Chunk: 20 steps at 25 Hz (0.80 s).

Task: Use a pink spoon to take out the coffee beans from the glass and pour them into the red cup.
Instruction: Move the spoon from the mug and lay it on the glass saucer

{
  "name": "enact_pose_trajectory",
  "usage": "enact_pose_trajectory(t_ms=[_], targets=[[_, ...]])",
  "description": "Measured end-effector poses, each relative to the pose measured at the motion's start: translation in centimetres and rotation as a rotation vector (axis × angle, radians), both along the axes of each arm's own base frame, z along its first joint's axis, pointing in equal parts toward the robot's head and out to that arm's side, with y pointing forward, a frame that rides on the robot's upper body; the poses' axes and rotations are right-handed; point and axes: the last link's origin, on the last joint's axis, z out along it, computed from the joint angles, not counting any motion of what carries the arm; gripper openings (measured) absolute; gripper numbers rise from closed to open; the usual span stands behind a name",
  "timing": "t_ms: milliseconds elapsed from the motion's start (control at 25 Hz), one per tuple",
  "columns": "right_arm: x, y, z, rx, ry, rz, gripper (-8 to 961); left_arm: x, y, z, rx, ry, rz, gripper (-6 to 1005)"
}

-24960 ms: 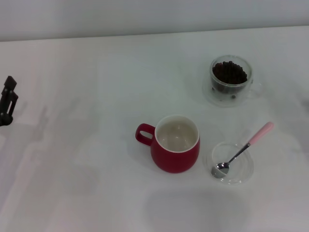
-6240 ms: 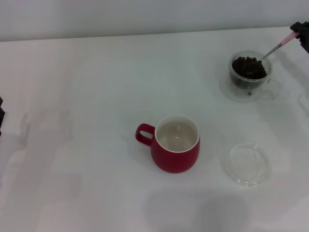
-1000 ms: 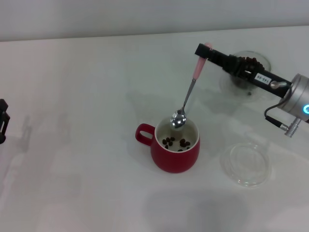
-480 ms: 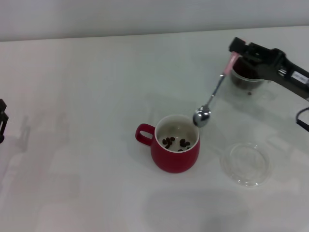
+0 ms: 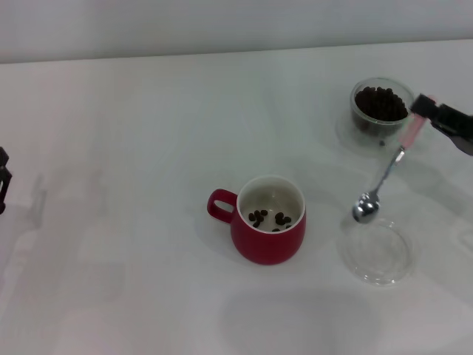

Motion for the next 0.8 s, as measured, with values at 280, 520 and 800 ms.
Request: enact_pose_trajectory(t_ms=[280, 520, 800], targets=[[1.3, -1.7, -0.5, 0.008, -0.087, -0.008, 174, 0.0, 0.1, 0.1, 0.0, 0.007, -0.004, 485], [2.2, -2.0, -1.6, -0.003, -0.156, -0.043, 177, 0.1, 0.2, 0.1, -0.001, 0.007, -0.006, 486], [3.0, -1.9, -1.8, 0.003, -0.204, -0.081, 180, 0.0, 0.0, 0.0, -0.002, 0.004, -0.002, 486]])
